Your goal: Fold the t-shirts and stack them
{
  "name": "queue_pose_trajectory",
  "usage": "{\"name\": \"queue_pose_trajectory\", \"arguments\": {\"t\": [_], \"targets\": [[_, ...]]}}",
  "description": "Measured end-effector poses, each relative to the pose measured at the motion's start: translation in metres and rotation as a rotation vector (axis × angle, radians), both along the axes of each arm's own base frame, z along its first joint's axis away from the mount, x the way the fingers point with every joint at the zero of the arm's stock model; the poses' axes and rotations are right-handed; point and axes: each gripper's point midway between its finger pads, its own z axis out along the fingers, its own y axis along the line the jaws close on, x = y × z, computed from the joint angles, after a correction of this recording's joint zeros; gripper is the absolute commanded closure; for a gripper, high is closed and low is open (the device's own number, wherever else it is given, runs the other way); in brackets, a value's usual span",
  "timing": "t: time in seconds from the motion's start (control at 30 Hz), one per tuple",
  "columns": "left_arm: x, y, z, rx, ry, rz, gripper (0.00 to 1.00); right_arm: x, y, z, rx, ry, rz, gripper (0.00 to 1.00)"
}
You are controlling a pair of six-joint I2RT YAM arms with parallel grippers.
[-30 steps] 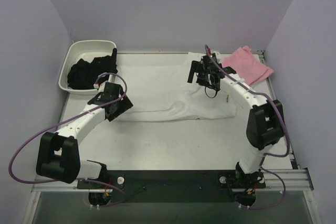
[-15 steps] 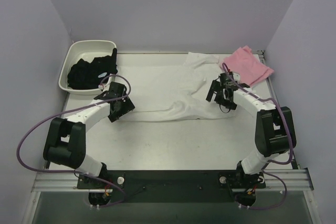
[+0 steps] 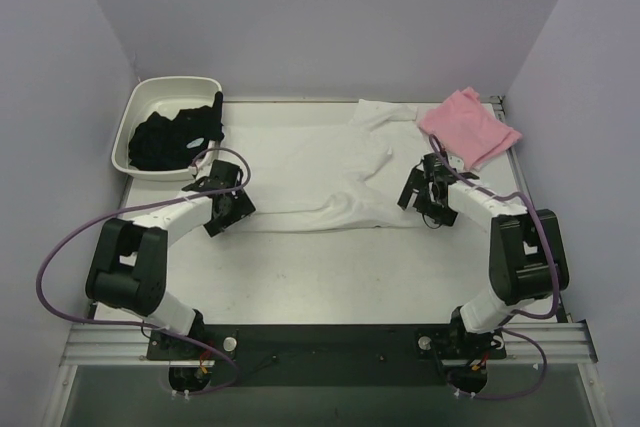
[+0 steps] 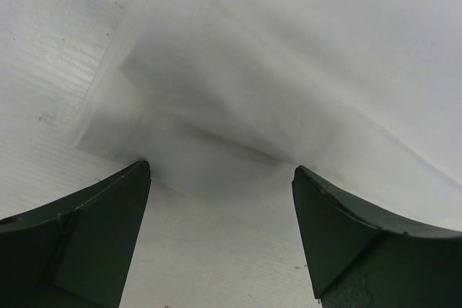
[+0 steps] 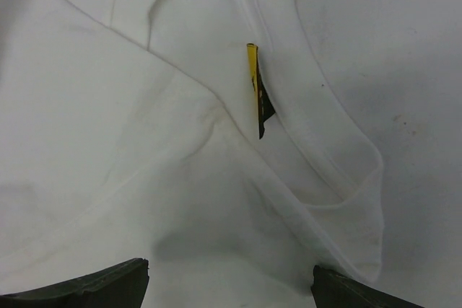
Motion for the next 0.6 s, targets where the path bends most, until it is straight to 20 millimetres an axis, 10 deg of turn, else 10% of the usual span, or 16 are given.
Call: {"name": "queue_pose_trajectory", "arguments": {"t": [0.6], "targets": [[-0.048,0.031,-0.001,0.035,0.014,0.06,0.11,-0.068,-0.034,-0.011,-0.048,0.047,-0.144,0.01]]}}
